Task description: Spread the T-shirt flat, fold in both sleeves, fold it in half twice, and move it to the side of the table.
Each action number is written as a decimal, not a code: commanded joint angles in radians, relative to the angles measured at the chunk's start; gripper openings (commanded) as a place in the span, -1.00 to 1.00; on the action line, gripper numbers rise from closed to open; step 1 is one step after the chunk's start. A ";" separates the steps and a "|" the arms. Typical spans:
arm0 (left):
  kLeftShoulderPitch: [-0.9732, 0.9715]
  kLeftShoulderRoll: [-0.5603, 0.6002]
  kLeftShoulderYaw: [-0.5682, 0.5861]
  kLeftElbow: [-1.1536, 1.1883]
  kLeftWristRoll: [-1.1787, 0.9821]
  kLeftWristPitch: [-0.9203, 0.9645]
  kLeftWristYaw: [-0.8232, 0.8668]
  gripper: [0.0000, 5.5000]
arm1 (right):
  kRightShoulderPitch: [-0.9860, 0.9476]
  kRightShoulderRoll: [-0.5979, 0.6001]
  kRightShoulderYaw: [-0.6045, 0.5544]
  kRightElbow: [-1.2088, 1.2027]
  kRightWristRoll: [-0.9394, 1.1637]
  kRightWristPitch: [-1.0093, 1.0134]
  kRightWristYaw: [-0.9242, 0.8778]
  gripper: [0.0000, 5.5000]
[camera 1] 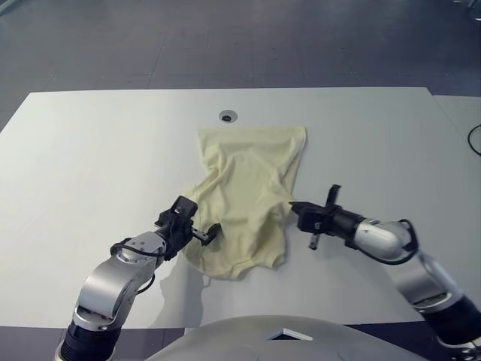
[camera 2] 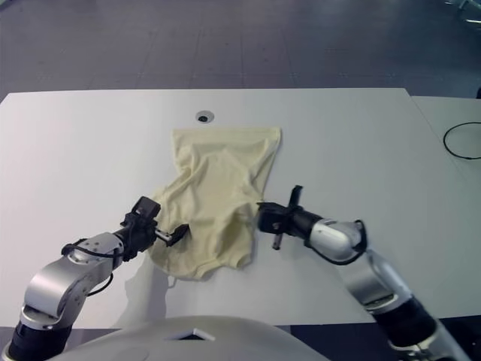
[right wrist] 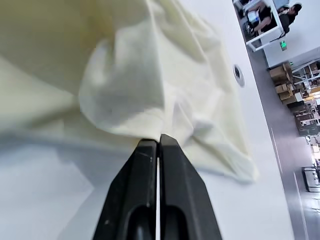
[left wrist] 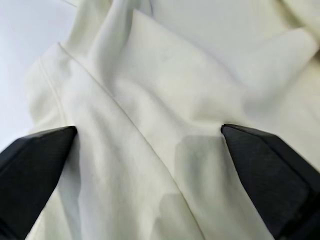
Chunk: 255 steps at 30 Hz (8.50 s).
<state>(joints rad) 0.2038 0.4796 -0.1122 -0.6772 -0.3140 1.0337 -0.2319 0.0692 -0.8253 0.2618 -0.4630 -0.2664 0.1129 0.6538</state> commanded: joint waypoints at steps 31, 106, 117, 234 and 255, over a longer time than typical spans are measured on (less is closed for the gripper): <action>-0.036 0.083 0.066 0.016 0.010 0.053 -0.068 0.96 | 0.209 -0.257 -0.244 0.140 -0.003 -0.224 0.260 -0.99; -1.163 0.023 0.017 2.006 0.471 -1.124 -0.010 0.96 | -0.448 0.318 -0.375 0.129 0.595 0.953 -0.050 0.95; -1.009 0.177 0.252 1.464 0.261 -1.090 -0.184 0.96 | -0.180 0.266 -0.547 -0.039 0.765 1.361 -0.070 0.95; -0.035 -0.208 0.777 0.120 -0.381 0.581 -0.011 0.41 | -0.220 1.120 -0.703 -0.465 0.820 1.426 -0.713 0.96; -0.096 -0.255 0.823 0.167 -0.544 0.581 0.199 -0.98 | -0.216 1.094 -0.691 -0.423 0.833 1.405 -0.722 0.96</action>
<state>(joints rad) 0.0914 0.2443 0.7184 -0.5312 -0.8556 1.5748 -0.0742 -0.2158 0.0979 -0.4495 -0.8941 0.5703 1.5243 -0.0528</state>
